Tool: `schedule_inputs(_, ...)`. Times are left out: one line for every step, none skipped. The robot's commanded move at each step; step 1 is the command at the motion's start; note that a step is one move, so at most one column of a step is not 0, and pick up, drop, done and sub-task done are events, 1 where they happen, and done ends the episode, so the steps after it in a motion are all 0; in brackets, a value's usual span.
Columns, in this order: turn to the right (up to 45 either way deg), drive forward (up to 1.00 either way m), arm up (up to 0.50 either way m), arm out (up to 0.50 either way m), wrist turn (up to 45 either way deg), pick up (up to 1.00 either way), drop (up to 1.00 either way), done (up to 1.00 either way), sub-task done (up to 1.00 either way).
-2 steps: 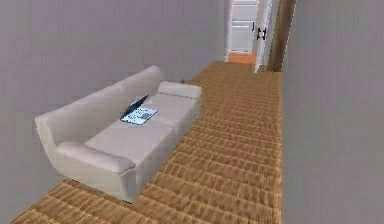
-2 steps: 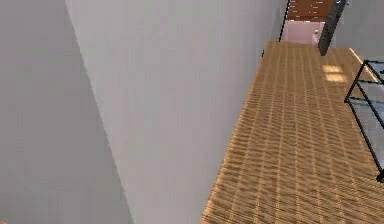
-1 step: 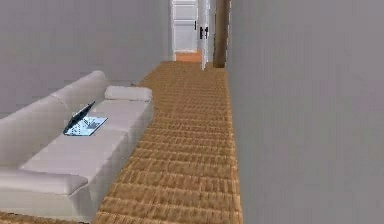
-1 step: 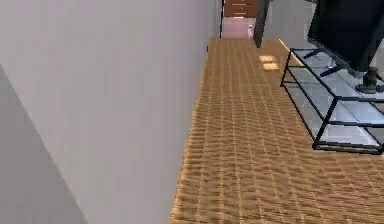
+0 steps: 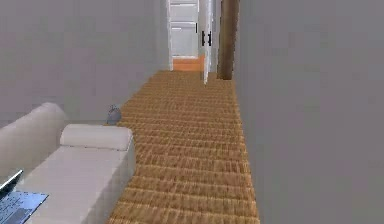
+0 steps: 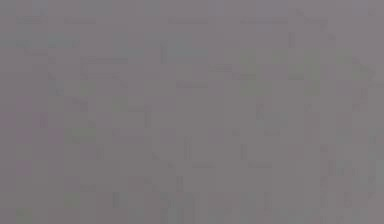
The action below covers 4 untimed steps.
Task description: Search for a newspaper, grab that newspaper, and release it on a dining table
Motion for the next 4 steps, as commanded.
schedule_inputs(0.0,1.00,0.00,0.00,0.0,0.00,0.00,0.00,0.00)
schedule_inputs(0.0,1.00,0.00,0.00,0.0,0.00,0.00,0.00,0.00)
schedule_inputs(0.0,1.00,0.00,0.00,0.0,0.00,0.00,0.00,0.00)
schedule_inputs(0.0,1.00,0.00,0.00,0.0,0.00,0.00,0.00,0.00)
